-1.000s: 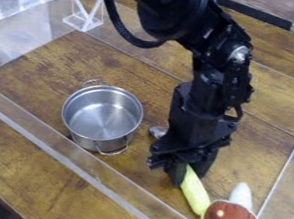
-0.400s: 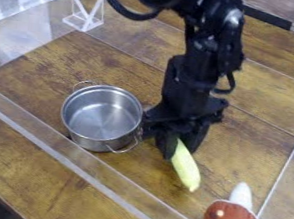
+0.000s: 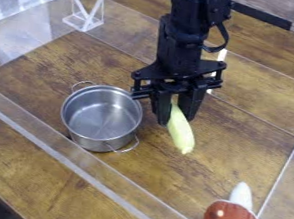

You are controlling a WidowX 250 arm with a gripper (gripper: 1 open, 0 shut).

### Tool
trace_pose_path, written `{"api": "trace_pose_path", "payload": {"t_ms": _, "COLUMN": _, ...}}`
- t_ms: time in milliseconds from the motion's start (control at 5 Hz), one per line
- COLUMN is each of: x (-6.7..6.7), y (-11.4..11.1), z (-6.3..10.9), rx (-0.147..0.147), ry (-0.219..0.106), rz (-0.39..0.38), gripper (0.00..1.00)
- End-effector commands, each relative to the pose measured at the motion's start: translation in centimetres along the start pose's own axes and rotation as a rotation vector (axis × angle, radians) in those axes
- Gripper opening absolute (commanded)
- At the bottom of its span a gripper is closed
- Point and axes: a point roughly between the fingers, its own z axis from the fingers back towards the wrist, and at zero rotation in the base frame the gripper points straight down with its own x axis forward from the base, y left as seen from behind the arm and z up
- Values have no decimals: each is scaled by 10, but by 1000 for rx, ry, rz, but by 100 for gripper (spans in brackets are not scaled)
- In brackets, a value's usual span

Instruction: Move the green spoon to the left

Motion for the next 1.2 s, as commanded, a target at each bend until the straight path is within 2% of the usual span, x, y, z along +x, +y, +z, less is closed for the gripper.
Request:
{"api": "trace_pose_path", "payload": {"t_ms": 0, "x": 11, "y": -7, "z": 44, "rx": -118, "ry": -55, "rz": -23, "gripper": 0}}
{"api": "trace_pose_path", "payload": {"t_ms": 400, "x": 35, "y": 17, "z": 64, "rx": -151, "ry": -54, "rz": -97, "gripper": 0}}
{"api": "trace_pose_path", "payload": {"t_ms": 600, "x": 38, "y": 31, "z": 72, "rx": -151, "ry": -49, "rz": -208, "gripper": 0}}
{"api": "trace_pose_path", "payload": {"t_ms": 1000, "x": 35, "y": 63, "z": 70, "rx": -141, "ry": -57, "rz": -417, "gripper": 0}}
